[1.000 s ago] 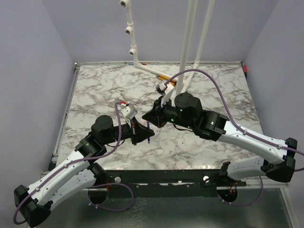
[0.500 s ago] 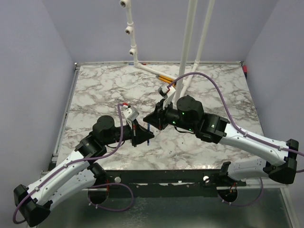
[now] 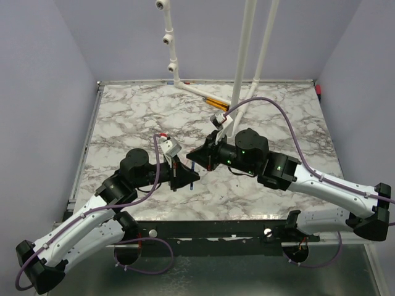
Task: Insert the pens into the pen caps
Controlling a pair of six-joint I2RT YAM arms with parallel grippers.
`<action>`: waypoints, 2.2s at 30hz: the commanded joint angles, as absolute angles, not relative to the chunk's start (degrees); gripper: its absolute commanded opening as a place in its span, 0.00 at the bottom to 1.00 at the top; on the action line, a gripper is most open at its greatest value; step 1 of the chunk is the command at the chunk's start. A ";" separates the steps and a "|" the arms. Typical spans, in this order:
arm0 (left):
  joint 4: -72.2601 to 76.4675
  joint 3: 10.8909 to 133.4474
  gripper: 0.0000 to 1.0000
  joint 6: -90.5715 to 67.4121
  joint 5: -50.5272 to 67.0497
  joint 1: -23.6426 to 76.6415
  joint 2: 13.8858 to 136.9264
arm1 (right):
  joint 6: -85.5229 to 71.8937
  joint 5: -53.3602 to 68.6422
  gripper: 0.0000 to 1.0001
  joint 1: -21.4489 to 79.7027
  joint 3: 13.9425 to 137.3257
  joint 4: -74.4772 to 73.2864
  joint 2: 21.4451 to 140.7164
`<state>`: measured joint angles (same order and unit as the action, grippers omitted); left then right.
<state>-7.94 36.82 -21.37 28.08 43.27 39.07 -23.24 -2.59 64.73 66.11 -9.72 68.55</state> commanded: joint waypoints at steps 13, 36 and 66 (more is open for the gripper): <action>-3.43 48.24 0.00 -17.32 20.74 42.19 40.38 | -27.37 2.50 0.01 69.67 57.36 -17.31 68.09; -3.86 40.49 0.00 -19.74 27.29 42.13 38.88 | -26.11 -6.88 0.09 70.09 69.19 -18.97 70.03; -24.46 46.66 0.00 -24.71 -11.03 42.12 51.19 | -24.11 -34.16 0.56 69.96 71.40 -30.64 67.80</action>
<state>-18.48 44.10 -22.61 3.99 42.37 48.95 -23.55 -29.58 69.69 74.06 -25.91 66.87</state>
